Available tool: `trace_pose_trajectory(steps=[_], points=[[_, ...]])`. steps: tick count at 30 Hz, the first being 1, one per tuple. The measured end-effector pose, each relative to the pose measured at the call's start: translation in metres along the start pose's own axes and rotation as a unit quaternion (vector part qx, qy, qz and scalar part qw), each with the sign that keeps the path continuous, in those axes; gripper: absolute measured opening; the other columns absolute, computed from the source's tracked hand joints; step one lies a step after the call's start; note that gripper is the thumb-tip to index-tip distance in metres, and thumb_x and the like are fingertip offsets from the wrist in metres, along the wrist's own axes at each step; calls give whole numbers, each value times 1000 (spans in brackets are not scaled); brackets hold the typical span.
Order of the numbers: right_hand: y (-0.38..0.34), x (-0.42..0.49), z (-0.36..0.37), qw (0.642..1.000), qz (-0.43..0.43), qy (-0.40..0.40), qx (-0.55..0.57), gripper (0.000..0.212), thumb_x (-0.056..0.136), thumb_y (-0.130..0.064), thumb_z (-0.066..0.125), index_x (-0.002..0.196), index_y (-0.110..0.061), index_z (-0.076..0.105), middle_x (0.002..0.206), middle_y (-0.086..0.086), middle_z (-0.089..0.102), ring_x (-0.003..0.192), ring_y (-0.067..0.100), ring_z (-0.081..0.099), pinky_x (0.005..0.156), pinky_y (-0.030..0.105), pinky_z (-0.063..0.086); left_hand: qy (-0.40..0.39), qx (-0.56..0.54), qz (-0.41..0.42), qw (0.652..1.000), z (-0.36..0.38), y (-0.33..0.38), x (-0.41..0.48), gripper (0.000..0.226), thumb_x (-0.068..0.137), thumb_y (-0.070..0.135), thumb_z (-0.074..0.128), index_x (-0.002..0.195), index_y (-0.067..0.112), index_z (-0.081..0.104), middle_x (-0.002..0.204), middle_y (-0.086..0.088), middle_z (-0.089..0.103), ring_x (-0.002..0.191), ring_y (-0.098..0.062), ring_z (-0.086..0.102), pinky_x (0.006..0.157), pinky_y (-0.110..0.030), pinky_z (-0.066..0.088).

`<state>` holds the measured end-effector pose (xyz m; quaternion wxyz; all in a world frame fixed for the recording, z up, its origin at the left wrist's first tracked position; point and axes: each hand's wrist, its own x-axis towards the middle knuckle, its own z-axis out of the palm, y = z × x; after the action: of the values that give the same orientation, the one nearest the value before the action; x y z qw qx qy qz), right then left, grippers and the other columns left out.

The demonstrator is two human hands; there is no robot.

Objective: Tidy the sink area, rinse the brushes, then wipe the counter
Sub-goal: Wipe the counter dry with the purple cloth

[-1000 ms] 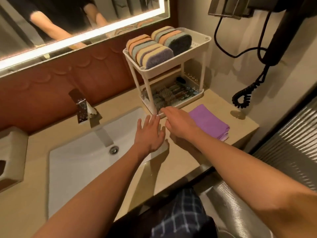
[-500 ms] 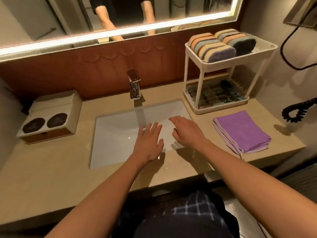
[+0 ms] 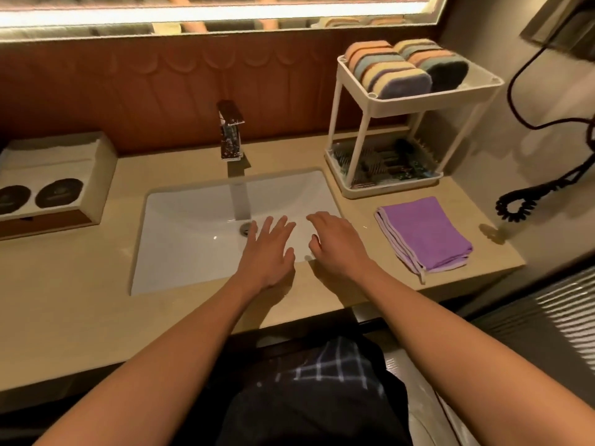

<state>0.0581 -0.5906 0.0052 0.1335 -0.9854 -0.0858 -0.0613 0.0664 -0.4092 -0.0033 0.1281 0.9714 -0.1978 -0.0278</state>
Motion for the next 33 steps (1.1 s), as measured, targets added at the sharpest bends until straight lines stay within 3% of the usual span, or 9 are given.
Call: trace_pose_trajectory(steps=[9,16,19,23,25,29,33], points=[[73,-19,1,998,57,13,-36,44,99,-25,51,142,-14,51,144,8,54,129,26,50,109,40,38,-25,-3,79,997,16,63,38,57,105,36,36,159,25,23,168,0,15,156,-23,8,124,-49,-6],[132,-33,-4,967,216,32,-128,42,97,-32,49,133,-12,53,140,15,49,127,36,41,110,51,30,-54,-22,100,993,31,108,71,53,106,37,33,157,26,27,167,0,18,155,-24,12,123,-48,-5],[151,-41,-4,958,258,28,-119,37,101,-30,49,131,-11,54,134,14,53,119,35,46,99,47,38,-67,-15,126,990,34,125,86,52,106,37,32,157,25,28,167,0,20,154,-25,14,123,-49,-2],[155,-42,-3,960,259,23,-106,27,94,-3,57,119,-12,61,119,10,60,108,31,51,88,44,44,-88,-11,165,982,34,139,101,53,105,37,34,156,24,29,166,-2,23,153,-26,18,123,-51,1],[155,-41,-6,961,256,39,-94,25,91,1,60,113,-11,63,112,10,62,103,30,55,84,41,46,-87,-19,185,979,34,144,109,51,105,34,37,154,23,33,164,-3,29,150,-27,25,123,-51,6],[160,-38,-9,963,242,104,-47,3,99,-13,60,98,-13,62,92,6,66,82,28,62,60,32,36,-79,-79,206,972,39,146,125,43,100,24,43,143,20,44,148,-6,49,131,-27,47,116,-50,25],[142,-18,-8,971,198,123,60,18,103,-29,55,105,-18,70,92,3,73,79,26,68,60,37,49,-80,-132,195,969,38,135,133,29,93,19,46,121,22,50,120,-3,62,107,-24,57,106,-49,37]])
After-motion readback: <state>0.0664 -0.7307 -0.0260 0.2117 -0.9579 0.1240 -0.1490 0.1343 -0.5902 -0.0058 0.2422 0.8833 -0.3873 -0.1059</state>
